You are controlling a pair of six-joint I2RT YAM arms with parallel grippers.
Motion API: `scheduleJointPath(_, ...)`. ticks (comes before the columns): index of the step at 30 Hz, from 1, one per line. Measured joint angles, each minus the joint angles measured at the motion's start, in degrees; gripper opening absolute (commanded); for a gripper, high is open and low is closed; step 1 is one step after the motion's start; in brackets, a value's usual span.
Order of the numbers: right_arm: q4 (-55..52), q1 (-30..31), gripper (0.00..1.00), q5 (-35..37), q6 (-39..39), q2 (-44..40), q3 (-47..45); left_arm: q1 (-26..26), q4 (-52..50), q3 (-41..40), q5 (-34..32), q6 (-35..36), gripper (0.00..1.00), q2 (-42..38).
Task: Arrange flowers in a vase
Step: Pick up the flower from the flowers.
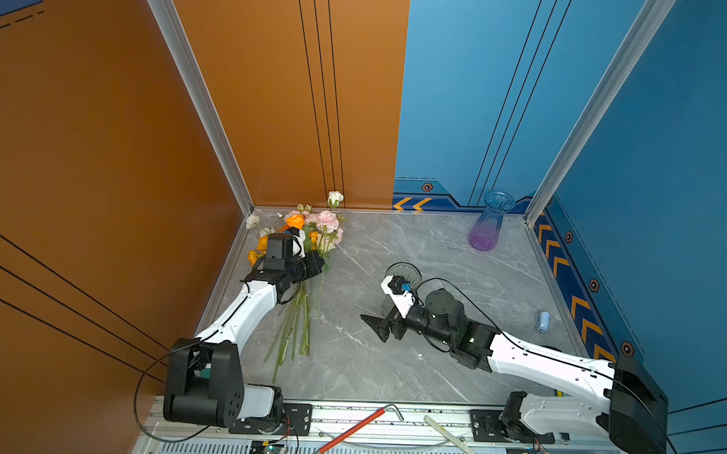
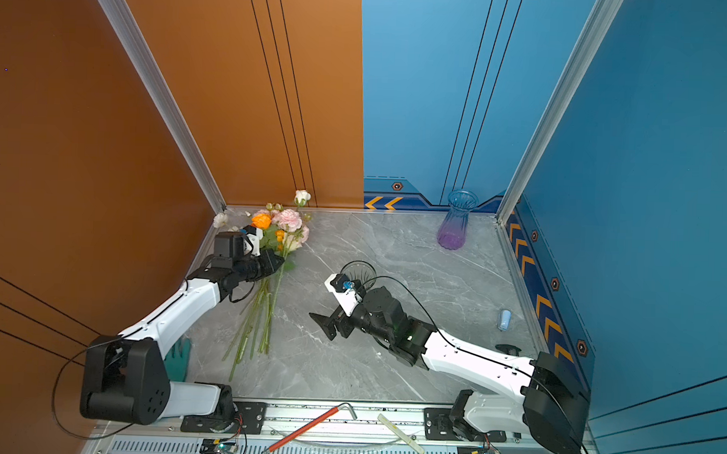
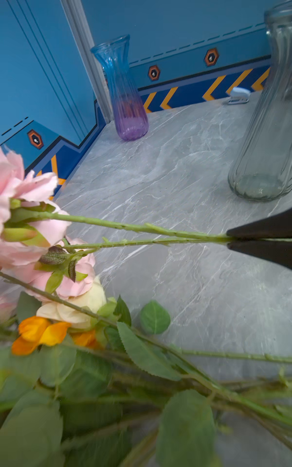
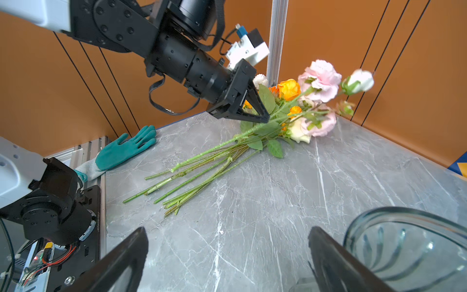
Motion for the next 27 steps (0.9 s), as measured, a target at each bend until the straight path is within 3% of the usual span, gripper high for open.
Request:
scheduleJointPath(6, 0.0, -0.3, 1.0, 0.0, 0.0, 0.1, 0.0, 0.5, 2.8, 3.3, 15.1, -1.9, 0.0, 5.6)
scheduleJointPath(12, 0.0, -0.3, 1.0, 0.0, 0.0, 0.2, 0.0, 0.9, 3.5, 3.3, 17.3, -0.1, 0.0, 4.8)
scheduleJointPath(17, -1.3, -0.2, 1.0, 1.1, 0.0, -0.2, 0.0, -2.9, 3.6, 3.3, 9.8, 4.6, 0.0, -3.9)
scheduleJointPath(23, -7.0, -0.3, 1.0, 3.1, -0.1, -6.9, 0.1, -14.7, 6.4, 3.3, -7.5, 12.7, 0.0, -17.7)
scheduleJointPath(27, -11.0, -1.7, 1.0, 4.9, 0.0, -13.1, 1.5, -21.0, 11.9, 3.2, -17.2, 16.2, 0.0, -21.5)
